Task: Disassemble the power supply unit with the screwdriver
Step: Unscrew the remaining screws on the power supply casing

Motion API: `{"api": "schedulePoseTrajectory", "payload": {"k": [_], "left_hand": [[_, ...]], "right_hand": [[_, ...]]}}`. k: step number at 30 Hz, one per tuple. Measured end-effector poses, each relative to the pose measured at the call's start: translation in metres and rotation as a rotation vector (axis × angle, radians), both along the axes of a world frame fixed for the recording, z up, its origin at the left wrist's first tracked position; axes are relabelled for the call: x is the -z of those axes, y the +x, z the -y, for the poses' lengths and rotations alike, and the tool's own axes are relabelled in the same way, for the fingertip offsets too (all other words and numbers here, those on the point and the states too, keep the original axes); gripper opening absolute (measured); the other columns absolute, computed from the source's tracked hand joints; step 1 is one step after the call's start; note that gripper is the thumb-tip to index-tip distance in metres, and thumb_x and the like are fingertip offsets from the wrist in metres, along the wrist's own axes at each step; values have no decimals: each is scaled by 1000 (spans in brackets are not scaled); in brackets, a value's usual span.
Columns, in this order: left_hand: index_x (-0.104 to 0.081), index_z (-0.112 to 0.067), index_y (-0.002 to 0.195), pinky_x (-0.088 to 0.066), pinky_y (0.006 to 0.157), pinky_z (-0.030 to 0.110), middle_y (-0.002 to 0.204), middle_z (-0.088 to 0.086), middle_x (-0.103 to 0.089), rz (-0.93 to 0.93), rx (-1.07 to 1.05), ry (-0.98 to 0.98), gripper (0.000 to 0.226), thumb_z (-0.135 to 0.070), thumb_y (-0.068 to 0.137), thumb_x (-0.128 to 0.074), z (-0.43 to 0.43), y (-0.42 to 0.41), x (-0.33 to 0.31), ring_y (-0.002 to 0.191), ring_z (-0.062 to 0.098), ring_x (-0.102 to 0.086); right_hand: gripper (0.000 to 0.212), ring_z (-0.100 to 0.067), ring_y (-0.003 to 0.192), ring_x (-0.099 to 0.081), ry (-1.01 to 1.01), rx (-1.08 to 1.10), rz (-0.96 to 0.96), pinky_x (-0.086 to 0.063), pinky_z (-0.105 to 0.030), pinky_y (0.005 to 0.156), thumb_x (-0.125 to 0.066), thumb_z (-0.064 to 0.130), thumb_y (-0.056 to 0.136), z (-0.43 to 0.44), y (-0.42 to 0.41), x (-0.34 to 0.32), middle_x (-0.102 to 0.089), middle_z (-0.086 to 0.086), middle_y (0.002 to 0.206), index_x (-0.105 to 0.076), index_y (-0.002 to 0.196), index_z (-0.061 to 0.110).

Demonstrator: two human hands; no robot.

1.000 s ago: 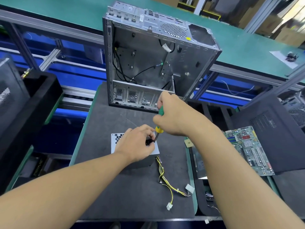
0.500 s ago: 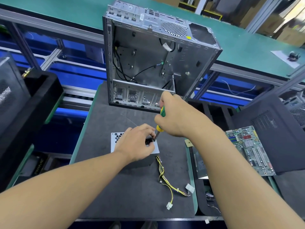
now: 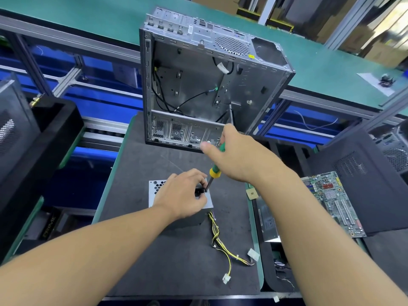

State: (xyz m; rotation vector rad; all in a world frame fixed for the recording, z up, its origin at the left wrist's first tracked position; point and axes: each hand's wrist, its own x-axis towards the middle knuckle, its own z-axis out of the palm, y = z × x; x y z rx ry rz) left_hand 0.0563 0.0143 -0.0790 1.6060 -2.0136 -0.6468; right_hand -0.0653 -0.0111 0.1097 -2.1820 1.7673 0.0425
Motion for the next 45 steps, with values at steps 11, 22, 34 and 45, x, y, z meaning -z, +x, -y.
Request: {"api": "schedulePoseTrajectory", "payload": {"k": [11,22,34,45], "left_hand": [[-48,-39,81,-37,85,29,92,-32,-41,19,-2,-4,5,-36,77,-49,3,0,1,80,-19,-42],[-48,-40,82,-30,80,27,87,-37,-40,35,-15,-12,5,-39,77,-50,2,-1,2,82,-5,-45],[-49,-38,85,-39,93,34,119,-25,-56,5,-3,33,8,-36,78,-52,0,-1,-3,99,2,-57],[-53,-38,92,-40,91,35,119,-24,-54,46,16,16,12,-36,80,-52,0,0,-2,103,3,-57]], "right_hand": [[27,-23,74,-48,97,-62,-5,-37,-35,60,-54,27,89,-2,6,-3,-45,-1,96,-36,107,20],[21,-16,68,-52,181,-254,82,-37,-34,56,-48,16,93,-4,4,-6,-51,2,88,-40,108,28],[10,-18,65,-43,49,-95,78,-29,-33,52,-44,25,100,2,0,-3,-46,1,80,-38,104,19],[23,-27,69,-51,-134,-55,63,-32,-35,53,-45,40,100,0,-3,3,-50,0,73,-40,106,18]]}}
